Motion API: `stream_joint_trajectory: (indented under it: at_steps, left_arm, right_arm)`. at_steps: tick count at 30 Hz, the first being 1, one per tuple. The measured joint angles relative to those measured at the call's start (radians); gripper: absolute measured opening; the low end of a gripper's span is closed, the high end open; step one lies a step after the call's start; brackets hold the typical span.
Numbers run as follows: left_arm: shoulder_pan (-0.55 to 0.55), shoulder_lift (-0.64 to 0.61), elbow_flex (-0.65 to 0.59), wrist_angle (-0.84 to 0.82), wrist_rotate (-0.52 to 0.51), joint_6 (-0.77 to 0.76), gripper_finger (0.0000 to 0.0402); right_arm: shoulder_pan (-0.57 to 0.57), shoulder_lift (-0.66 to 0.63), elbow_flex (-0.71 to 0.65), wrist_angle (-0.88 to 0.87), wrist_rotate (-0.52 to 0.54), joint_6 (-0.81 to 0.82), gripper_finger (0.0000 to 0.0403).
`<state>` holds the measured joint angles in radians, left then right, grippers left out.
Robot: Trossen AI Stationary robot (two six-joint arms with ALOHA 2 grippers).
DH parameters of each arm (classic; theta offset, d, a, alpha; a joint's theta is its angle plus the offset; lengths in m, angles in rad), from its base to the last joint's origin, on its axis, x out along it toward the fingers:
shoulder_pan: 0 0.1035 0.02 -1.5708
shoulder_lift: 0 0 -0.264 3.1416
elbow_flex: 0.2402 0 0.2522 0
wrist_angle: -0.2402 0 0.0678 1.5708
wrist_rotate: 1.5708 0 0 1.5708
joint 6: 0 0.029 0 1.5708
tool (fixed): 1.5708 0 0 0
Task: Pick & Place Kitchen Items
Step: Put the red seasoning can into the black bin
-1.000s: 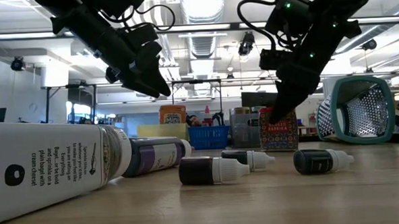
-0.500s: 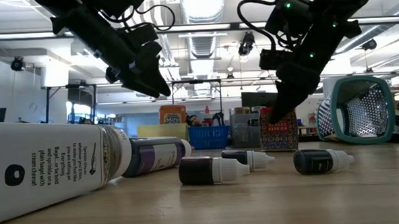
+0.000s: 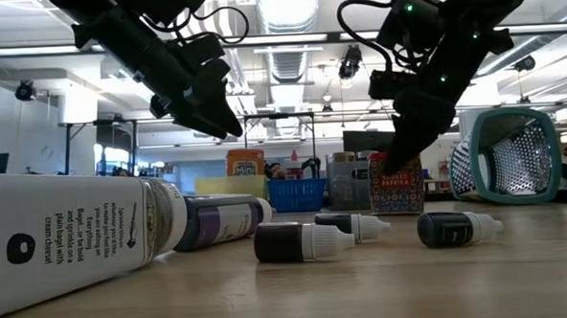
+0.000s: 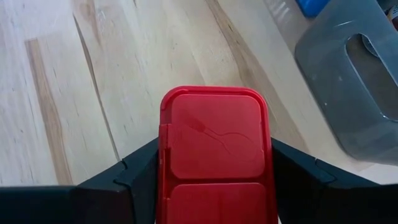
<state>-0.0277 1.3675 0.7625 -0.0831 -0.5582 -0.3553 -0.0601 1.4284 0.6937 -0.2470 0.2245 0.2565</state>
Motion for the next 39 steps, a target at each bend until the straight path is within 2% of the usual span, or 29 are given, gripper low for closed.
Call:
stream_joint_trajectory:
  at_steps: [7,13,16,21,25,32,39]
  left_arm:
    - [0.000,0.000,0.000,0.000,0.000,0.000,0.0273]
    - [0.000,0.000,0.000,0.000,0.000,0.000,0.0273]
    - [0.000,0.000,0.000,0.000,0.000,0.000,0.0273]
    - [0.000,0.000,0.000,0.000,0.000,0.000,0.0273]
    - [0.000,0.000,0.000,0.000,0.000,0.000,0.0273]
    - [0.000,0.000,0.000,0.000,0.000,0.000,0.0273]
    - [0.000,0.000,0.000,0.000,0.000,0.000,0.0273]
  right_arm:
    - [0.000,-0.027,0.000,-0.006,-0.001,-0.041,0.0211]
    - [-0.008,-0.094,0.027,-0.049,-0.002,-0.105,0.0229]
    - [-0.031,-0.120,0.068,-0.125,-0.001,-0.140,0.0236]
    - [-0.080,-0.146,0.151,-0.243,0.005,-0.224,0.0211]
    - [-0.117,-0.146,0.223,-0.314,0.005,-0.292,0.0208]
    - [-0.174,-0.146,0.335,-0.373,0.003,-0.394,0.0233]
    - [-0.245,-0.145,0.419,-0.425,0.003,-0.496,0.0208]
